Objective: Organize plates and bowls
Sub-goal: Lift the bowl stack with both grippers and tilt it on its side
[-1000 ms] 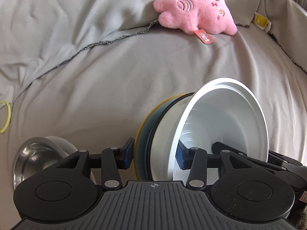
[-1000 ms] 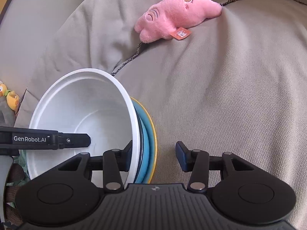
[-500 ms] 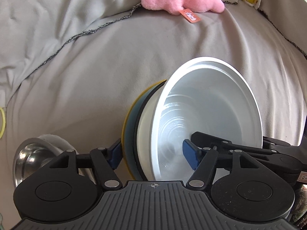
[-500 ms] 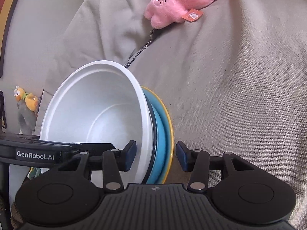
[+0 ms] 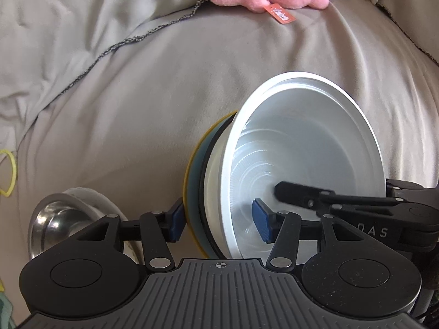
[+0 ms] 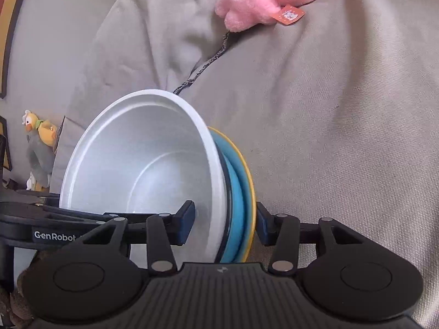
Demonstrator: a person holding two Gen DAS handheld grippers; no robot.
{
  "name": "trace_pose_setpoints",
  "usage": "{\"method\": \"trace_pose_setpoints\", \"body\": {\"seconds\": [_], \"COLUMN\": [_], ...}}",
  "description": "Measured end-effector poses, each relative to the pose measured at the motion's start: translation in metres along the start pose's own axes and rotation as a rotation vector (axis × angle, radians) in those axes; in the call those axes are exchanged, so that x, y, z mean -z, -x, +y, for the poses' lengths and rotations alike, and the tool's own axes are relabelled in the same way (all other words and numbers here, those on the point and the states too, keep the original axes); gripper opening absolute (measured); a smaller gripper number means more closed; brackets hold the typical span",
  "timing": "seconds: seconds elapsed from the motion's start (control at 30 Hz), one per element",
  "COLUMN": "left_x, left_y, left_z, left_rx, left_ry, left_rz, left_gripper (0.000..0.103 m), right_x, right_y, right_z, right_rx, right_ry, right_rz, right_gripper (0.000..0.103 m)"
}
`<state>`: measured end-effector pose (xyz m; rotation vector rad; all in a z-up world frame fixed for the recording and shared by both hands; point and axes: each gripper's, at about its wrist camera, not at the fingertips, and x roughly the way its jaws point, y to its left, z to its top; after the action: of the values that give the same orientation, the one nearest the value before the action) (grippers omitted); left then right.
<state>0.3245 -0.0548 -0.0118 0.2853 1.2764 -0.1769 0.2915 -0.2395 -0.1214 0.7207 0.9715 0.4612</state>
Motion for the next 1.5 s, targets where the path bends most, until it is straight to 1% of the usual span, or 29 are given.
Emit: {"method": "trace_pose_setpoints", "body": {"seconds": [0.17,0.37,0.47,0.53,0.57,0.67,0.7,0.73,0.83,0.93,1.07,1.17,1.2,1.27,1.33,1.4,1.5], "left_x": [-0.002,-0.005,-0.004,-0.001,0.001,0.003,0.003,0.004,0.003,0.003,0.002,-0.001,-0.003,-0.004,-0.005,-0.005,-0.003], "left_y": [-0.001,-0.001,0.001,0.003,0.005,0.007,0.008,0.009,0.008,0.008,0.005,0.003,0.001,-0.005,-0.006,-0.005,-0.004], "left_z": [-0.001,-0.003,-0.007,-0.012,-0.017,-0.025,-0.028,-0.029,-0.029,-0.025,-0.021,-0.014,-0.011,-0.007,-0.002,0.0,0.003], "left_rx": [-0.022,-0.039,-0.051,-0.064,-0.076,-0.099,-0.105,-0.107,-0.105,-0.092,-0.085,-0.063,-0.048,-0.039,-0.017,-0.006,0.006], "left_ry": [-0.019,-0.022,-0.038,-0.06,-0.082,-0.125,-0.138,-0.15,-0.155,-0.154,-0.151,-0.118,-0.105,-0.092,-0.058,-0.057,-0.055], "left_rz": [0.003,-0.003,-0.018,-0.034,-0.047,-0.076,-0.083,-0.09,-0.094,-0.094,-0.082,-0.061,-0.049,-0.028,-0.028,-0.043,-0.051], "left_gripper": [0.054,0.053,0.053,0.054,0.054,0.054,0.054,0.054,0.055,0.055,0.055,0.056,0.059,0.063,0.063,0.06,0.059], "right_x": [0.001,0.004,0.006,0.008,0.009,0.01,0.009,0.007,0.001,-0.002,0.001,0.004,0.004,0.005,0.004,0.002,0.004], "right_y": [-0.008,-0.008,-0.007,-0.003,0.0,0.018,0.02,0.019,0.012,0.009,0.006,0.003,0.001,-0.003,-0.007,-0.008,-0.008], "right_z": [-0.012,-0.013,-0.014,-0.014,-0.011,0.009,0.01,0.009,0.0,0.0,-0.008,-0.008,-0.006,-0.005,-0.004,-0.002,0.001], "right_rx": [-0.067,-0.072,-0.08,-0.074,-0.044,0.155,0.185,0.186,0.093,0.079,0.005,-0.007,-0.014,-0.039,-0.044,-0.037,-0.021], "right_ry": [-0.077,-0.087,-0.097,-0.098,-0.077,0.062,0.073,0.064,0.031,0.043,-0.007,-0.02,-0.021,-0.027,-0.041,-0.048,-0.044], "right_rz": [0.04,0.04,0.041,0.028,0.001,-0.135,-0.15,-0.143,-0.066,-0.047,0.012,0.027,0.036,0.058,0.067,0.065,0.051], "right_gripper": [0.051,0.051,0.05,0.049,0.049,0.047,0.042,0.039,0.04,0.04,0.04,0.04,0.04,0.042,0.043,0.045,0.045]}}
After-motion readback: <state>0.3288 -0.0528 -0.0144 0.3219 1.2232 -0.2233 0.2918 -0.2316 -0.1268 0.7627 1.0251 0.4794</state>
